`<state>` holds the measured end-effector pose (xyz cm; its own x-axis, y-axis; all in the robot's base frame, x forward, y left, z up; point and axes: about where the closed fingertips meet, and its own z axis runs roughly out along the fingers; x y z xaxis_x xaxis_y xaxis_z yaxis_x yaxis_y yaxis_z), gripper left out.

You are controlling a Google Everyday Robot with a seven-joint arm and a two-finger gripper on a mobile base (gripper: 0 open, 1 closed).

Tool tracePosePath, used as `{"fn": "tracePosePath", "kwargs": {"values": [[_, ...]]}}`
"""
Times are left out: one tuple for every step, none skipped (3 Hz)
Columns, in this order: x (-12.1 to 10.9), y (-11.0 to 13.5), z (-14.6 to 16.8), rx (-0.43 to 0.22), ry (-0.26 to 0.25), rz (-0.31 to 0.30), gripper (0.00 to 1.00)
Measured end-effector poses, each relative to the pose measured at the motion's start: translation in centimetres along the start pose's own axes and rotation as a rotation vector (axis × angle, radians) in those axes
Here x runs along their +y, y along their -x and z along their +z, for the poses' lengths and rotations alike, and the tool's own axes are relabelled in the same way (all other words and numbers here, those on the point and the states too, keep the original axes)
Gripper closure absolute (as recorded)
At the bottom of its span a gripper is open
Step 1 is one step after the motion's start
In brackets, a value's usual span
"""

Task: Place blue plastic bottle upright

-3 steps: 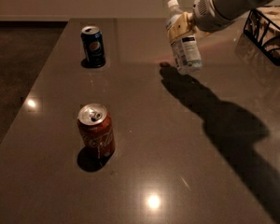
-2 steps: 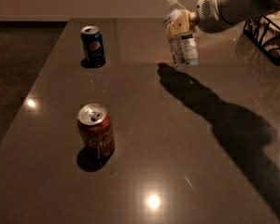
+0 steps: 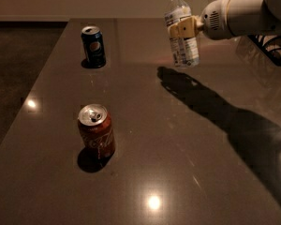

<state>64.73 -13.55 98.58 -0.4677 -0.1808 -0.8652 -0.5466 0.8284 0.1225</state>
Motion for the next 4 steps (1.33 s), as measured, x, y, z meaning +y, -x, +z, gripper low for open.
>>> {"fn": "tracePosePath", "kwargs": {"values": [[0.0, -0.4, 0.0, -0.068, 0.031, -0.07, 1.0], [-0.1, -0.7, 0.1, -0.129, 0.068, -0.113, 1.0], [-0.1, -1.5, 0.1, -0.187, 0.098, -0.124, 1.0], [-0.2, -2.4, 0.2, -0.23, 0.118, -0.106, 1.0]]}}
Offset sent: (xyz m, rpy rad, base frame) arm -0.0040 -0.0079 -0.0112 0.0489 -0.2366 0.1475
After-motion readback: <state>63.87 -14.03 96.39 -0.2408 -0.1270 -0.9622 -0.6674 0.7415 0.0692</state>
